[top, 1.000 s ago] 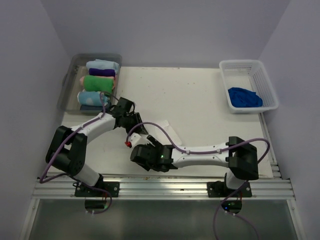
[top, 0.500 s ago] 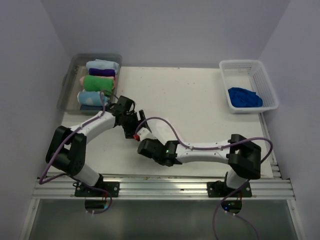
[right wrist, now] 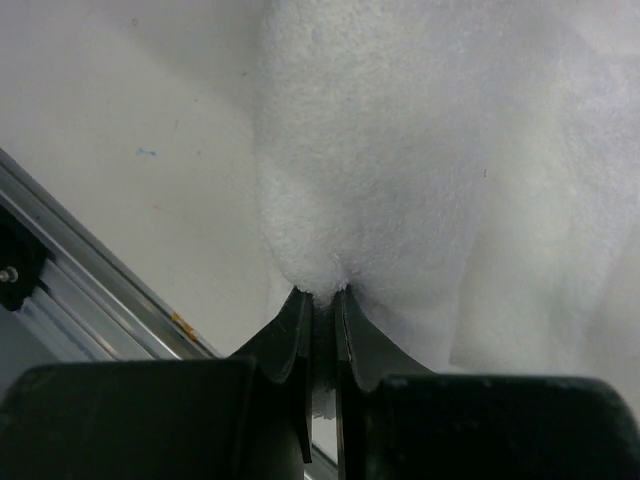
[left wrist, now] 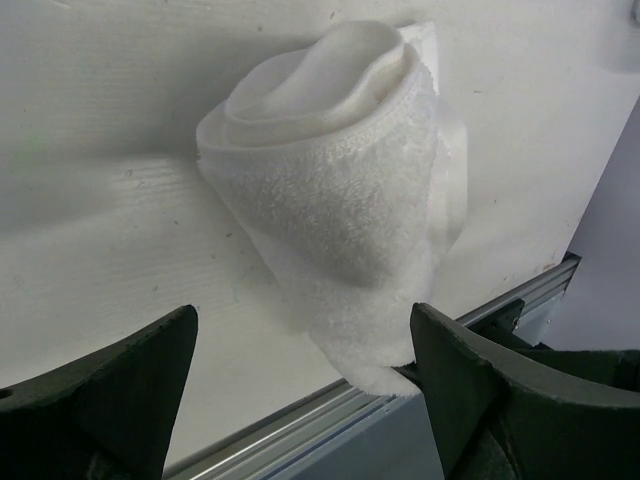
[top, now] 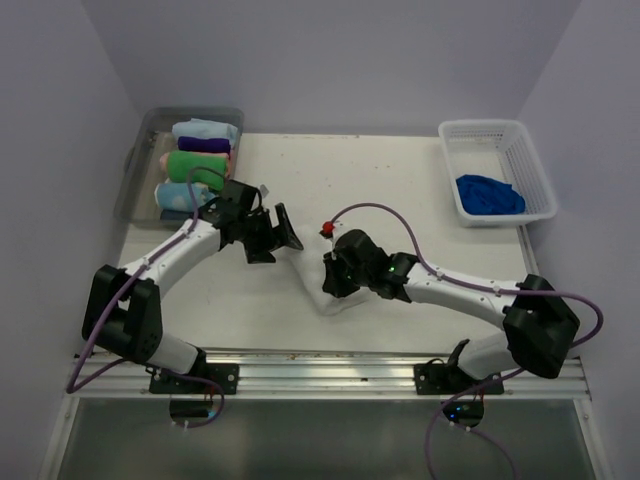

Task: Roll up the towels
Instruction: Roll the towel

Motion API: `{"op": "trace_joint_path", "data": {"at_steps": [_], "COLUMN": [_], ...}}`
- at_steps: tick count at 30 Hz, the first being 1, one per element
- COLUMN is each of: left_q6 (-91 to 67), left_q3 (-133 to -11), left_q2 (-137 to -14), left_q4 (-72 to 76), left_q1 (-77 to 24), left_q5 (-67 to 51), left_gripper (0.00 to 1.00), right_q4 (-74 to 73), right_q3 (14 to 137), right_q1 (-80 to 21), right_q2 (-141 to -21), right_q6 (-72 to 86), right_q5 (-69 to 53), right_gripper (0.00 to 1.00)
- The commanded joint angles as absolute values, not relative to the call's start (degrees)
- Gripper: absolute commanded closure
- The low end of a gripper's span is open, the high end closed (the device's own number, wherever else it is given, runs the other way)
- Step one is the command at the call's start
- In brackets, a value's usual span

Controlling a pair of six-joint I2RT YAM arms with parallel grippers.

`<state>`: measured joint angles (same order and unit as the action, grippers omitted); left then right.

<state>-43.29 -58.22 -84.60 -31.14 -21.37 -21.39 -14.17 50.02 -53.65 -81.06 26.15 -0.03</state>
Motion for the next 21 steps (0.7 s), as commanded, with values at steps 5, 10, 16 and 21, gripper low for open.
{"op": "trace_joint_path", "data": {"at_steps": [5, 10, 16, 21], "left_q6": [-43.6, -44.3, -45.0, -45.5], "left_q3": [-53.8, -53.6, -53.4, -54.8], "left_q2": [-83.6, -85.9, -89.8, -93.6], "left_q4": [-22.2, -17.3, -12.8, -10.6], "left_q1": [-21.0, -21.0, -21.2, -22.2], "left_q5": [-27.1, -28.9, -31.4, -32.9], "left_gripper": [0.07, 0.07, 0.07, 0.07], "right_q4": [-0.4, 11.2, 21.0, 25.1], "right_q3": [41.8, 34.6, 30.4, 29.3], "right_q1": [-47.2, -42.8, -38.6, -37.2], "right_q2": [-78.7, -79.0, -80.9, -83.4], "right_q6": [35.3, 43.6, 49.1, 50.5], "right_q5": [-18.3, -26.2, -33.7, -37.9], "right_gripper": [1.0, 1.0, 1.0, 1.0]}}
